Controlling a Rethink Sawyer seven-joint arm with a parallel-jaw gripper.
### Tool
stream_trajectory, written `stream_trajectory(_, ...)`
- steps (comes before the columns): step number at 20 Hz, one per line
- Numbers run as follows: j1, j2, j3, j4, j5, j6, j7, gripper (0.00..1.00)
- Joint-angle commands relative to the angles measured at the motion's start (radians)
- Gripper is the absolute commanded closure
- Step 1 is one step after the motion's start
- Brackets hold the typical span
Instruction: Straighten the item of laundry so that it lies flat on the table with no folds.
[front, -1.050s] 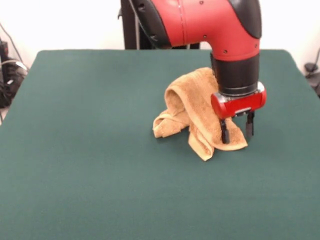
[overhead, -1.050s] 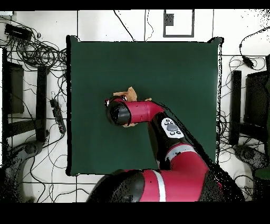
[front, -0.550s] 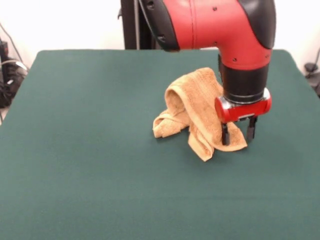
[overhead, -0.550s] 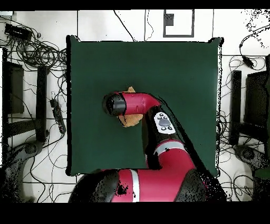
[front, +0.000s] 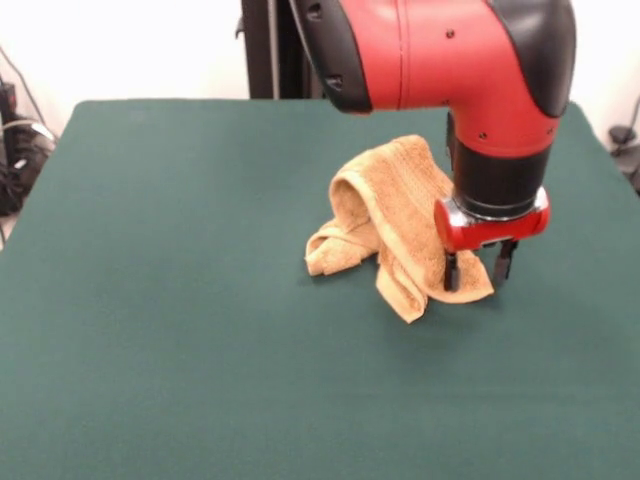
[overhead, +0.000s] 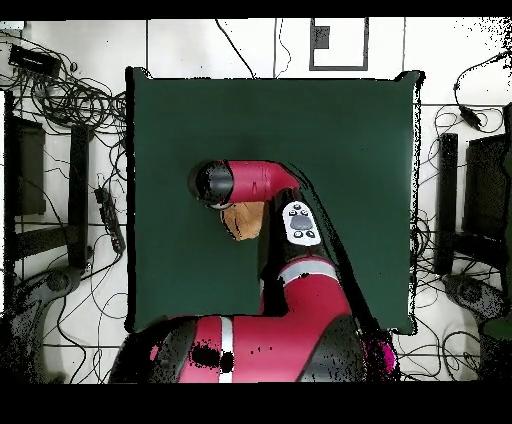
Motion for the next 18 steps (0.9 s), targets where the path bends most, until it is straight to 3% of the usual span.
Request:
stream_trajectory(1,-0.007,0.199,-0.119,-0.092,-0.016,0.025,0.208,0.0)
stream_trajectory(9,-0.018,0.189,-0.11,-0.071,-0.017,0.016,0.179,0.0)
stream_trajectory(10,-0.018,0.188,-0.111,-0.07,-0.017,0.013,0.177,1.0)
stream_trajectory(18,-0.01,0.195,-0.124,-0.081,-0.009,0.05,0.166,1.0)
